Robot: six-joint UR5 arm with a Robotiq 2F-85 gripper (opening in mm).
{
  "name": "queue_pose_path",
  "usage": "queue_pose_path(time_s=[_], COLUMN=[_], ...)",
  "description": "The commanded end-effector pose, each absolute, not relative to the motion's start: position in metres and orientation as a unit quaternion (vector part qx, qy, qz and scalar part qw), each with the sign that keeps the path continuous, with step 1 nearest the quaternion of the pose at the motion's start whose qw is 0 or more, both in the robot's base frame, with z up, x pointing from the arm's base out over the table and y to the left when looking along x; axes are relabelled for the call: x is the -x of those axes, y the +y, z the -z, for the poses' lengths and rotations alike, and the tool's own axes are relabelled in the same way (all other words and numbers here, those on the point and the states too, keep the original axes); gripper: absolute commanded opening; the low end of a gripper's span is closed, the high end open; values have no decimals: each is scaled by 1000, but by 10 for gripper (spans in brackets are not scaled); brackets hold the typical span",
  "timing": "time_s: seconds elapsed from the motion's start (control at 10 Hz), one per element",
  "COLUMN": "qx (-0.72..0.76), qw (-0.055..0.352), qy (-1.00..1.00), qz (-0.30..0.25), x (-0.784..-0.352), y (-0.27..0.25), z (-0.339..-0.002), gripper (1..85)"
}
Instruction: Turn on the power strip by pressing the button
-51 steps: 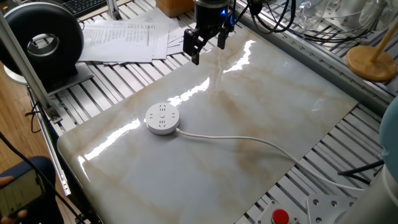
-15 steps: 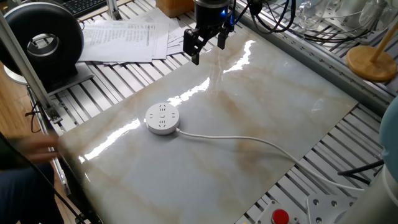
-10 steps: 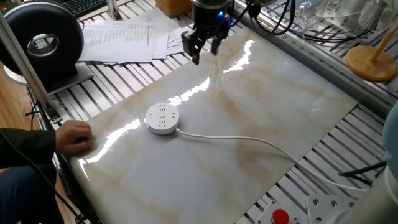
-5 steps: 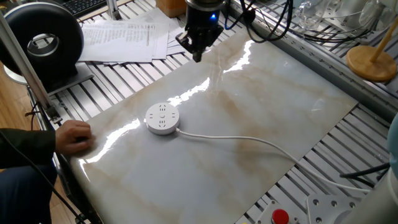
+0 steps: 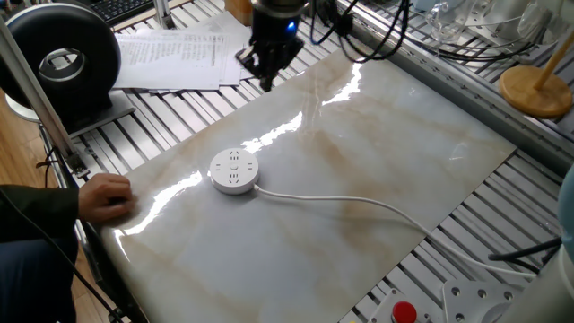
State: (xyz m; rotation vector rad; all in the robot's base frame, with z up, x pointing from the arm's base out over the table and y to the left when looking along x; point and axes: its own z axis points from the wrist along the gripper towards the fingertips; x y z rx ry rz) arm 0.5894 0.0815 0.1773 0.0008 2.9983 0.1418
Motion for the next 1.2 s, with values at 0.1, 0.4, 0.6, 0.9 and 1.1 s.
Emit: queue_pose_path(time_s=[0.1, 0.4, 0.6, 0.9, 1.1], qx=[78, 92, 102, 103, 126], qw=[76, 83, 81, 72, 49], qy=[994, 991, 991, 992, 991], qz=[-14, -42, -43, -18, -12], x=[-599, -602, -601, -597, -585], y=[108, 129, 130, 117, 113], z=[-157, -148, -148, -146, -145], gripper=[10, 10, 10, 10, 10])
